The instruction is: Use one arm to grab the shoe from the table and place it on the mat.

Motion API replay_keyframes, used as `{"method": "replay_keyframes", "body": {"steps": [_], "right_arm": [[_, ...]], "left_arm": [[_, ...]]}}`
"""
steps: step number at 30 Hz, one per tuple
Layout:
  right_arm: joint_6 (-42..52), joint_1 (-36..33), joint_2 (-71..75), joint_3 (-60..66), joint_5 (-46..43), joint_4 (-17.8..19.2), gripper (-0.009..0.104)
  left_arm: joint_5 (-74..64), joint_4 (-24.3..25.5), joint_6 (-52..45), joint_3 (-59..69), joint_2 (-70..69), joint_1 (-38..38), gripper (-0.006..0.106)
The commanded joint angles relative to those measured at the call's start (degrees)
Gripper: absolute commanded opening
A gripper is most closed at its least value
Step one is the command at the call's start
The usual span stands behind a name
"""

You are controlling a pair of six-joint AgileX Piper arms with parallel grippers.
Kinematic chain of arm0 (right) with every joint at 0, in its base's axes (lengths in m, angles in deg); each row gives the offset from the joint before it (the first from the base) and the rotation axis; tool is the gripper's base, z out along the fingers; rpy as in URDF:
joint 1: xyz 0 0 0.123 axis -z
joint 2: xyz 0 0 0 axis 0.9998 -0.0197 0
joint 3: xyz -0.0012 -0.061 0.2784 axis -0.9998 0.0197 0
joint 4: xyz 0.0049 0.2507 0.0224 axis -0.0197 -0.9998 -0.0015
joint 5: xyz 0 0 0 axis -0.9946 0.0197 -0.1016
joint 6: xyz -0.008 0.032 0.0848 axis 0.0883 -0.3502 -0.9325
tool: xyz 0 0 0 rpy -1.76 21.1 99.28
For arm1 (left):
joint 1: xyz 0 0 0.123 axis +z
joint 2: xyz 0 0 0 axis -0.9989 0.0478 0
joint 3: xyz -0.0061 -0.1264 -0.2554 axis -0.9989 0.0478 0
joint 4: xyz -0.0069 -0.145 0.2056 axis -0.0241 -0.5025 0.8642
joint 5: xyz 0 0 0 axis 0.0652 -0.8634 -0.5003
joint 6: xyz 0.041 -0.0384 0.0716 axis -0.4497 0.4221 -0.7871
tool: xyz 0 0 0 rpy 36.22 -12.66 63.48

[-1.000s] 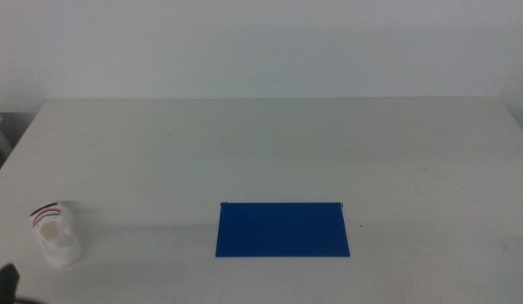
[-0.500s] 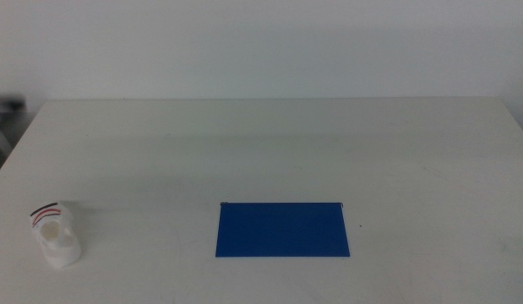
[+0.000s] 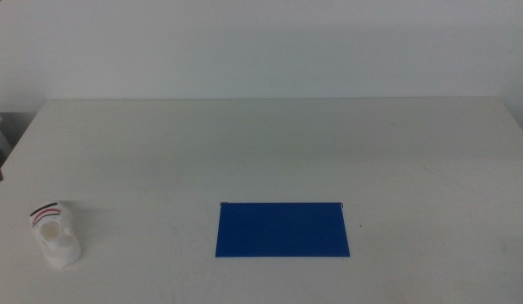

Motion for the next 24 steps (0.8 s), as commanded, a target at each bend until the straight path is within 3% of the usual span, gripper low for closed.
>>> {"method": "replay_keyframes", "body": {"steps": [1,11,24], "right_arm": [[0.6,0.1,-0.2,0.3,-4.2,0.5,0.078],[0.6,0.1,-0.2,0.3,-4.2,0.5,0.078],[0.6,0.1,-0.2,0.3,-4.2,0.5,0.078]], "left_arm": [[-0.8,0.4,4.8,-3.2,2.5,-0.2,0.094],[2.9,1.2,11.6,-3.8,15.4,-0.1,0.094],[4.8,1.7,13.1,-10.8,35.0,-0.1,0.094]]}}
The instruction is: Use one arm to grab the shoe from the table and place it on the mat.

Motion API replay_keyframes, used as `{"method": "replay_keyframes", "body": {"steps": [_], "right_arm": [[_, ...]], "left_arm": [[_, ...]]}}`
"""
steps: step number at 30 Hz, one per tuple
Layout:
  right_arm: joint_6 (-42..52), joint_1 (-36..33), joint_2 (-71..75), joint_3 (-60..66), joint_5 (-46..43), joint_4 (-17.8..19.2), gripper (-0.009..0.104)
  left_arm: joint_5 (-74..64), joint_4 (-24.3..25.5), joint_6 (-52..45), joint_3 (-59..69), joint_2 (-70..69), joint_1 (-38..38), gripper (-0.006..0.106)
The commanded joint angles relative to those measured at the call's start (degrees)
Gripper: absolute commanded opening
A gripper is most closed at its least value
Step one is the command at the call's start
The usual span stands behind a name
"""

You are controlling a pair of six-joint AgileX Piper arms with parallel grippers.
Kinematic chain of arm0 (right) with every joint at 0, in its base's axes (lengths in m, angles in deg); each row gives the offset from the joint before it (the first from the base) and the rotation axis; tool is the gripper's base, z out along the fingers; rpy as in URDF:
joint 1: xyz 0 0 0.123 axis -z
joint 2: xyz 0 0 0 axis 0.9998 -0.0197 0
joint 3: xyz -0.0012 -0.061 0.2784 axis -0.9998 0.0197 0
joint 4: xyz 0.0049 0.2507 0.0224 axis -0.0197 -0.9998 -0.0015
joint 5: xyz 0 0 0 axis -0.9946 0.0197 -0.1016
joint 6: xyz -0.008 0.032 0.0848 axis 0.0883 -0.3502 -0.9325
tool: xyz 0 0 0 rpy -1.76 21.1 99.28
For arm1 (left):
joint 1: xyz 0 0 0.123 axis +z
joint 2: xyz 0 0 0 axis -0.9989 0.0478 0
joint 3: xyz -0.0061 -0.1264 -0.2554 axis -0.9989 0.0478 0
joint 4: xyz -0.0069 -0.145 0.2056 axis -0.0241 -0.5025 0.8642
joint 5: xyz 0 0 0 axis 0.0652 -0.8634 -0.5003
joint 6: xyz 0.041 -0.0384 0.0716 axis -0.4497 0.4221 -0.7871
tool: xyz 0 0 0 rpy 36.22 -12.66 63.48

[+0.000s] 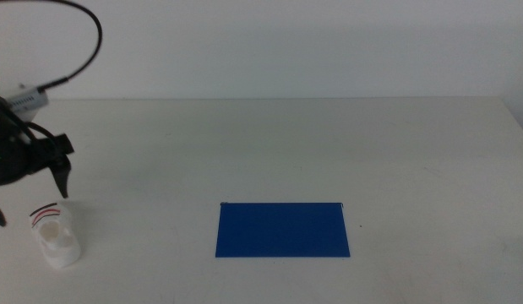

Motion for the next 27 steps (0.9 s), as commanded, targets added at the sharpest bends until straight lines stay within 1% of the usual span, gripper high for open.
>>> {"method": "replay_keyframes", "body": {"steps": [1,5,12,15,20,24,27], "right_arm": [[0.6,0.1,-0.2,0.3,-4.2,0.5,0.078],[0.6,0.1,-0.2,0.3,-4.2,0.5,0.078],[0.6,0.1,-0.2,0.3,-4.2,0.5,0.078],[0.6,0.1,-0.2,0.3,-4.2,0.5,0.078],[0.6,0.1,-0.2,0.3,-4.2,0.5,0.078],[0.6,0.1,-0.2,0.3,-4.2,0.5,0.078],[0.6,0.1,-0.2,0.3,-4.2,0.5,0.078]], "left_arm": [[1.4,0.1,1.6,-2.0,0.3,-0.1,0.094],[3.0,-1.8,2.1,-2.0,4.1,-0.1,0.094],[4.5,-1.4,2.1,-2.0,8.0,-0.1,0.094],[4.9,-1.1,2.4,-2.0,9.0,-0.1,0.091],[5.1,-1.1,2.4,-2.0,10.7,-0.1,0.080],[4.7,-1.1,2.0,-1.8,11.8,-0.1,0.068],[4.5,-0.2,1.1,-1.8,11.7,-0.1,0.057]]}}
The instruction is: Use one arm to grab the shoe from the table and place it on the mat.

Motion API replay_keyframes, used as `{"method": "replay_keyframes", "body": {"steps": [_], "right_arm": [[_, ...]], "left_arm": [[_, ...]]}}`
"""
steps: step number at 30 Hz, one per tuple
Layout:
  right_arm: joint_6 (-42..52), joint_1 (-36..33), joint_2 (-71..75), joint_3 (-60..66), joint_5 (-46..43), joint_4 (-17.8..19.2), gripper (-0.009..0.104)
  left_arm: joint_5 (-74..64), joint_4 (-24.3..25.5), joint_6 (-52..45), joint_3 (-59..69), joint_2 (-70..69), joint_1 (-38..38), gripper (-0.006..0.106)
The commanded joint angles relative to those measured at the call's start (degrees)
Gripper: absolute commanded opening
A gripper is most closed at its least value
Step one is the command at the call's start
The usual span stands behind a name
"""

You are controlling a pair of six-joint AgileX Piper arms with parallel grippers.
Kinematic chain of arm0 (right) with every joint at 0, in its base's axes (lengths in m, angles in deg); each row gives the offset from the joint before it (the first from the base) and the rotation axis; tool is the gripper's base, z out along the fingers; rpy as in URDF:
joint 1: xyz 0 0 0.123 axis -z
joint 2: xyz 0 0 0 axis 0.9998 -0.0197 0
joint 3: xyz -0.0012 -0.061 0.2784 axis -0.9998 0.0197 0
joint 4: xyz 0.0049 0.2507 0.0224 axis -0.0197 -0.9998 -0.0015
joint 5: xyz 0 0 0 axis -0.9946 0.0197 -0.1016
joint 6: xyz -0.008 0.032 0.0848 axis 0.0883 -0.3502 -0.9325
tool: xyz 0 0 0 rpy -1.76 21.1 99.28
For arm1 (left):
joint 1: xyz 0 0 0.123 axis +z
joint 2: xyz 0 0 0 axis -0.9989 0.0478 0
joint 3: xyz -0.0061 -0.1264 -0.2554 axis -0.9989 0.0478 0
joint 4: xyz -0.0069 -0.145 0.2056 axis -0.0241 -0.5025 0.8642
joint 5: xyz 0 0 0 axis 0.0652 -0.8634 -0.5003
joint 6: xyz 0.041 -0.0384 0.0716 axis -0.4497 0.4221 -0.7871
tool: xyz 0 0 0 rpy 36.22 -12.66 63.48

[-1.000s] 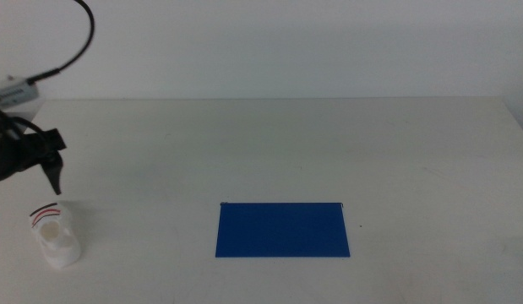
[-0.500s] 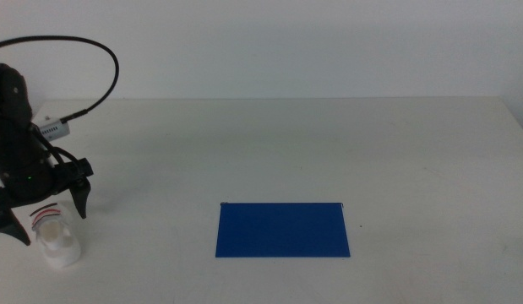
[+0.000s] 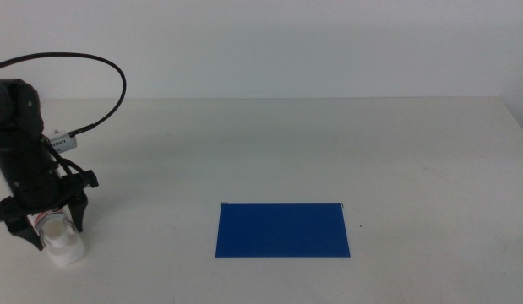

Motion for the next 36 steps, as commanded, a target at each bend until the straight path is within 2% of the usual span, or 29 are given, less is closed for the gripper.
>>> {"method": "replay_keyframes", "body": {"steps": [1,8,10,18,25,36], "right_arm": [[0.6,0.1,-0.2,0.3,-4.2,0.5,0.078],[0.6,0.1,-0.2,0.3,-4.2,0.5,0.078],[0.6,0.1,-0.2,0.3,-4.2,0.5,0.078],[0.6,0.1,-0.2,0.3,-4.2,0.5,0.078],[0.6,0.1,-0.2,0.3,-4.2,0.5,0.078],[0.6,0.1,-0.2,0.3,-4.2,0.5,0.078]], "left_arm": [[-0.7,0.7,-0.2,-1.2,-2.9,-0.1,0.051],[-3.2,0.7,0.3,-1.5,-4.4,-0.2,0.006],[-4.1,0.7,1.1,-1.7,-5.3,-0.9,-0.001],[-13.3,6.6,5.5,-8.5,-6.3,-9.6,-0.001],[-17.2,6.0,8.1,-17.9,-4.6,-21.1,-0.001],[-17.2,1.5,10.9,-29.0,4.5,-37.9,-0.001]]}}
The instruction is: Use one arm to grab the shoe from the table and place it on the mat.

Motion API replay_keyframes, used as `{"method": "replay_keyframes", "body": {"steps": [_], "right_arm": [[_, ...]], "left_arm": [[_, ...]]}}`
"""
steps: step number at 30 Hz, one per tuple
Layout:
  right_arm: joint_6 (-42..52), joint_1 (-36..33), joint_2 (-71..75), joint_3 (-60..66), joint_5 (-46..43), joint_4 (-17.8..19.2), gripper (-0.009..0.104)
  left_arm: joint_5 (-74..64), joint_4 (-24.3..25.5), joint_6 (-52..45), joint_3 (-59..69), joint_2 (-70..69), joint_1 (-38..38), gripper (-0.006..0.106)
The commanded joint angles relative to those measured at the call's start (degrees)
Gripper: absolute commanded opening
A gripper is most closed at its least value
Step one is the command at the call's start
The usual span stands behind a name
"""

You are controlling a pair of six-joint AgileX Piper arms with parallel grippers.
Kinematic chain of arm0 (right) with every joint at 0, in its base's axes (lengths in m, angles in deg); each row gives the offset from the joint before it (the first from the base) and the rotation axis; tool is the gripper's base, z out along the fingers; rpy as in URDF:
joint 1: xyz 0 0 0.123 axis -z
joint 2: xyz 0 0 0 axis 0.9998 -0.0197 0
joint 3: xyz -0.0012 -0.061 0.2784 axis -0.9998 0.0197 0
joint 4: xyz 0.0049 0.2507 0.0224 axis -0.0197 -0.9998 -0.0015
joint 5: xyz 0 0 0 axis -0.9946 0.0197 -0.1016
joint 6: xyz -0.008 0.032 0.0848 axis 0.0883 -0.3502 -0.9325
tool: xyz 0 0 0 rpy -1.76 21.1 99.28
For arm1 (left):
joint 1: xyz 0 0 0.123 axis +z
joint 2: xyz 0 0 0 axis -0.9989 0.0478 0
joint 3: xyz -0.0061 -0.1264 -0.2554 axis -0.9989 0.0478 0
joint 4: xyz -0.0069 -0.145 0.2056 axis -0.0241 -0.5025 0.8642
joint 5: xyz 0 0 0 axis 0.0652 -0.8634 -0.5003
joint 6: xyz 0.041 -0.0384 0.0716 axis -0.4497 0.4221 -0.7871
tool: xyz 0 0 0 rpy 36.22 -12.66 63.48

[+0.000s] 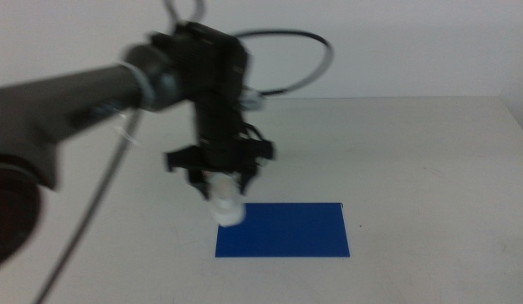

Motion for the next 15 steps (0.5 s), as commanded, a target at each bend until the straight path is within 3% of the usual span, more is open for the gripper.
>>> {"method": "replay_keyframes", "body": {"steps": [1,8,15], "right_arm": [[0.6,0.1,-0.2,0.3,-4.2,0.5,0.078],[0.6,0.1,-0.2,0.3,-4.2,0.5,0.078],[0.6,0.1,-0.2,0.3,-4.2,0.5,0.078]], "left_arm": [[-5.3,-0.4,2.0,-3.9,-1.3,-3.0,-0.001],[-5.3,-1.4,3.7,-10.5,4.2,-8.9,-0.001],[-5.3,-1.2,3.7,-11.5,4.6,-10.1,-0.001]]}}
